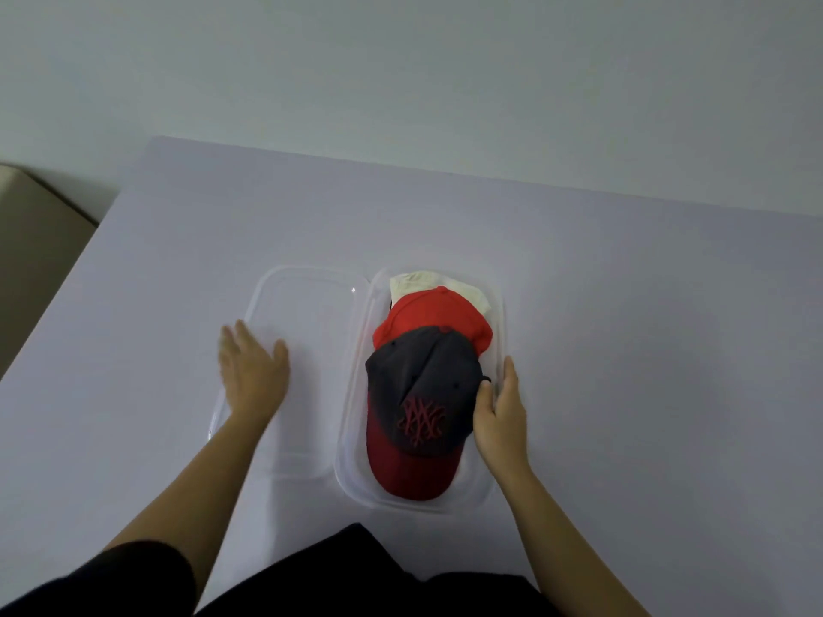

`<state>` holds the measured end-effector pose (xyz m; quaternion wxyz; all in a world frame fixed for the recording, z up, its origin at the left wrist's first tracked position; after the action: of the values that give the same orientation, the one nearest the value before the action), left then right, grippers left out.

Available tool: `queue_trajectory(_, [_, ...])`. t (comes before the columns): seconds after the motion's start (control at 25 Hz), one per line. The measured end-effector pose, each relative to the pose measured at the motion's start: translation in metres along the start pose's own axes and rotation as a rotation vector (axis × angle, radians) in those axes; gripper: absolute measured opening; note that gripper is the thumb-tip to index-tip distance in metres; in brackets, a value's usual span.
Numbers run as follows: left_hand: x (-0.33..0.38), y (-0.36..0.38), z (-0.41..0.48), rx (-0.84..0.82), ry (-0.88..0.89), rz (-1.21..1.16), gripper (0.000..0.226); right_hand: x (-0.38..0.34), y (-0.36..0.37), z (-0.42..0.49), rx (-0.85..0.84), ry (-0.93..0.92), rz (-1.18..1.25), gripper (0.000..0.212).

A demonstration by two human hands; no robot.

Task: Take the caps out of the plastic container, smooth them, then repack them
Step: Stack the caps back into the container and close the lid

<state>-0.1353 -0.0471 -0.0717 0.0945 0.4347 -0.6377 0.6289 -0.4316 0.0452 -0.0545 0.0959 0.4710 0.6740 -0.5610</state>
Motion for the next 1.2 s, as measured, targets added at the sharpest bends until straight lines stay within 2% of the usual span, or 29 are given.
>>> queue_trajectory(0.08, [-0.03,-0.007,0.006,0.0,-0.217,0.093,0.078,0.002,0.0,-0.003,-0.005,0.027,-0.013,0.056])
queue_trajectory(0.16, [-0.04,-0.009,0.008,-0.023,-0.299,0.121,0.078,0.0,-0.001,-0.005,-0.006,0.036,-0.059,0.06])
queue_trajectory(0.4, [-0.035,-0.02,0.017,-0.028,-0.207,0.143,0.065,-0.001,-0.001,-0.008,0.034,0.049,-0.09,0.06])
queue_trajectory(0.56, [-0.034,-0.042,0.023,-0.105,-0.093,-0.215,0.051,0.001,-0.001,-0.006,0.017,0.051,-0.084,0.062])
queue_trajectory(0.76, [-0.004,-0.089,0.039,-0.121,-0.045,-0.459,0.053,-0.005,-0.004,-0.012,0.01,0.019,-0.067,0.072])
queue_trajectory(0.92, [0.033,-0.117,0.048,-0.055,-0.038,-0.674,0.059,-0.002,-0.001,-0.01,0.013,0.05,0.083,0.059])
queue_trajectory(1.0, [0.054,-0.106,0.033,-0.106,-0.07,-0.745,0.059,-0.002,0.0,-0.01,0.003,0.076,0.181,0.051])
queue_trajectory(1.12, [0.074,-0.056,-0.014,-0.279,-0.107,-0.718,0.055,-0.005,-0.005,-0.01,-0.027,0.082,0.357,0.038])
queue_trajectory(1.2, [0.075,-0.024,-0.046,-0.381,-0.119,-0.668,0.057,-0.012,-0.012,-0.007,-0.078,0.08,0.496,0.044])
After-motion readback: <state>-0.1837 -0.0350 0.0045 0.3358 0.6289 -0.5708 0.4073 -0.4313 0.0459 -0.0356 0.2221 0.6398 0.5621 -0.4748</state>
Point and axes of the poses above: each hand's wrist, its own z-axis towards the middle knuckle, its own y-axis out of the palm, x = y × z, the point moved 2 cm from there along z, towards the middle knuckle, and after that the axes turned 13 degrees about -z, right-handed, at the moved point
